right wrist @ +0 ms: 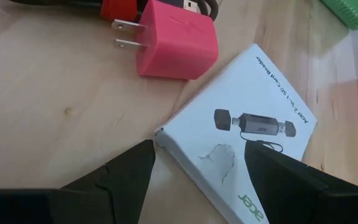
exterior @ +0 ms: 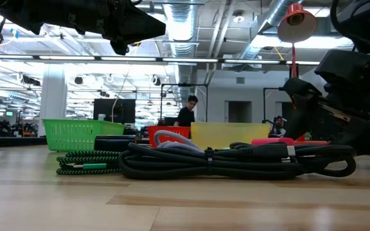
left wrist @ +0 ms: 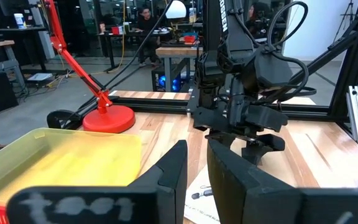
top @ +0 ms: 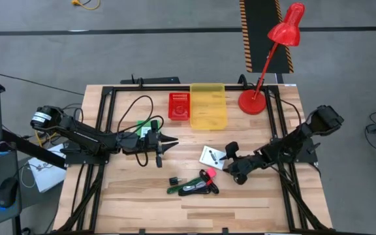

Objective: Pick and place items into bin
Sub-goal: Put the white card reader box into the green basket

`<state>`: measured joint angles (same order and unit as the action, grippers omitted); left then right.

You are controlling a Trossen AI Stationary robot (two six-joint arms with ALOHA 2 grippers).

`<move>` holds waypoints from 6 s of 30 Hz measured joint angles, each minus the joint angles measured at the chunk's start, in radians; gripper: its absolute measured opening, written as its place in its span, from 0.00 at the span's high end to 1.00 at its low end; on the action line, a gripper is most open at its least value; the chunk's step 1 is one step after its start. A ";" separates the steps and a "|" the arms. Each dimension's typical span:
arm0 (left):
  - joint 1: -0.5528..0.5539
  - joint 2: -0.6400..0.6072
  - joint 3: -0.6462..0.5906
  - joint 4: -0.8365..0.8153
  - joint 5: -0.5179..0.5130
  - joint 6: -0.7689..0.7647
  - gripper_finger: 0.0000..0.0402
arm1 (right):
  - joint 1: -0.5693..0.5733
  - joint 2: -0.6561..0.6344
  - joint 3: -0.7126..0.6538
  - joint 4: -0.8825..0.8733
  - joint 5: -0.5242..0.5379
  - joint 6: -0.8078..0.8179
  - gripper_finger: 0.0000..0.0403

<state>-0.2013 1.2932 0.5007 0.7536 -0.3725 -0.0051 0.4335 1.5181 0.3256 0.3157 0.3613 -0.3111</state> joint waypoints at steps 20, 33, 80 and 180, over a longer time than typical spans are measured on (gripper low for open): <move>0.000 0.000 0.000 0.000 0.000 0.000 0.87 | -0.004 0.003 0.002 -0.024 -0.057 0.020 0.73; 0.000 0.000 0.000 0.000 0.000 -0.011 0.87 | -0.005 0.003 0.001 -0.030 -0.024 0.069 0.99; -0.002 0.000 0.000 -0.066 -0.009 0.118 0.87 | 0.056 -0.033 0.411 -0.529 0.138 -0.172 1.00; -0.011 0.001 0.000 -0.060 -0.093 1.330 0.65 | -0.307 -0.031 0.731 -0.386 -0.390 -0.449 1.00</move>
<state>-0.2123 1.2942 0.5011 0.6932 -0.4660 1.3251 0.1261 1.4868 1.0561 -0.0700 -0.0288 -0.7597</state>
